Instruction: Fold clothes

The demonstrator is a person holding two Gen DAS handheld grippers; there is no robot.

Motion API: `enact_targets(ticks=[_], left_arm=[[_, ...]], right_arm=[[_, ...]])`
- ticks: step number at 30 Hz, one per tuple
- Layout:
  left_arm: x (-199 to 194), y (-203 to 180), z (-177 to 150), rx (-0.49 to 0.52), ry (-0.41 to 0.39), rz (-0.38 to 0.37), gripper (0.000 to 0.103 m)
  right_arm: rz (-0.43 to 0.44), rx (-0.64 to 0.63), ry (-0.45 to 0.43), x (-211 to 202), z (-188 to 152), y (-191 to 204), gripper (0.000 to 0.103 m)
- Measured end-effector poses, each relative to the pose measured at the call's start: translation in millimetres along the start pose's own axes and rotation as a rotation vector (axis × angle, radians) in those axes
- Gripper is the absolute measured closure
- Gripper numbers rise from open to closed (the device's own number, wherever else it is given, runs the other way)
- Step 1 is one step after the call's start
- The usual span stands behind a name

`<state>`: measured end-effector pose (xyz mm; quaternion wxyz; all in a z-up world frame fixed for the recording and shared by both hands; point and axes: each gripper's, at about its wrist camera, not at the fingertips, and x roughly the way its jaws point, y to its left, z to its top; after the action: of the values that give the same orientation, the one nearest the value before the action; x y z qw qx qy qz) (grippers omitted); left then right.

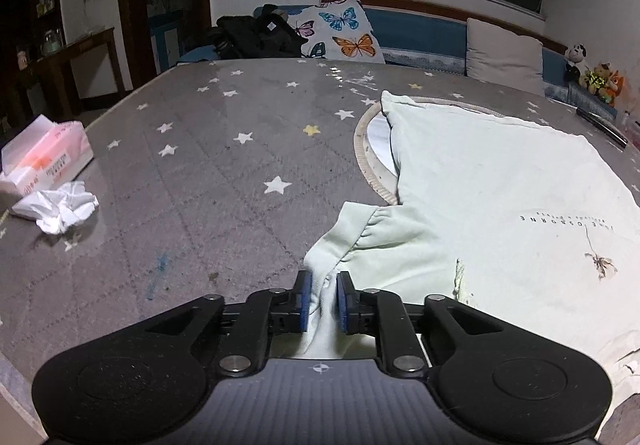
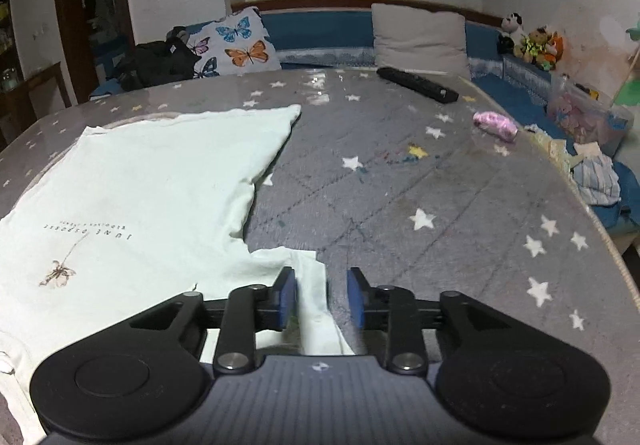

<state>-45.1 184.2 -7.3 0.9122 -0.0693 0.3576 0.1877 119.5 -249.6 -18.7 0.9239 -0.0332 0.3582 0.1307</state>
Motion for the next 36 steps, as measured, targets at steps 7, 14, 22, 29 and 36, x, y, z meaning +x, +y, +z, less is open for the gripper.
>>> enact_targets(ticks=[7, 14, 22, 29, 36], left_arm=[[-14, -11, 5, 0.027, -0.042, 0.008, 0.055], [-26, -53, 3, 0.117, -0.085, -0.08, 0.03], [-18, -102, -14, 0.221, -0.083, -0.175, 0.011], [-15, -126, -35, 0.31, -0.085, -0.206, 0.007], [-19, -133, -44, 0.342, -0.108, -0.227, 0.006]], right_arm=[[0.063, -0.103, -0.028, -29, -2, 15, 0.053], [0.174, -0.242, -0.03, -44, -18, 56, 0.043], [0.252, -0.421, -0.061, -47, -39, 109, 0.033], [0.304, -0.539, -0.071, -41, -56, 148, 0.033], [0.333, -0.58, -0.069, -54, -69, 153, 0.033]])
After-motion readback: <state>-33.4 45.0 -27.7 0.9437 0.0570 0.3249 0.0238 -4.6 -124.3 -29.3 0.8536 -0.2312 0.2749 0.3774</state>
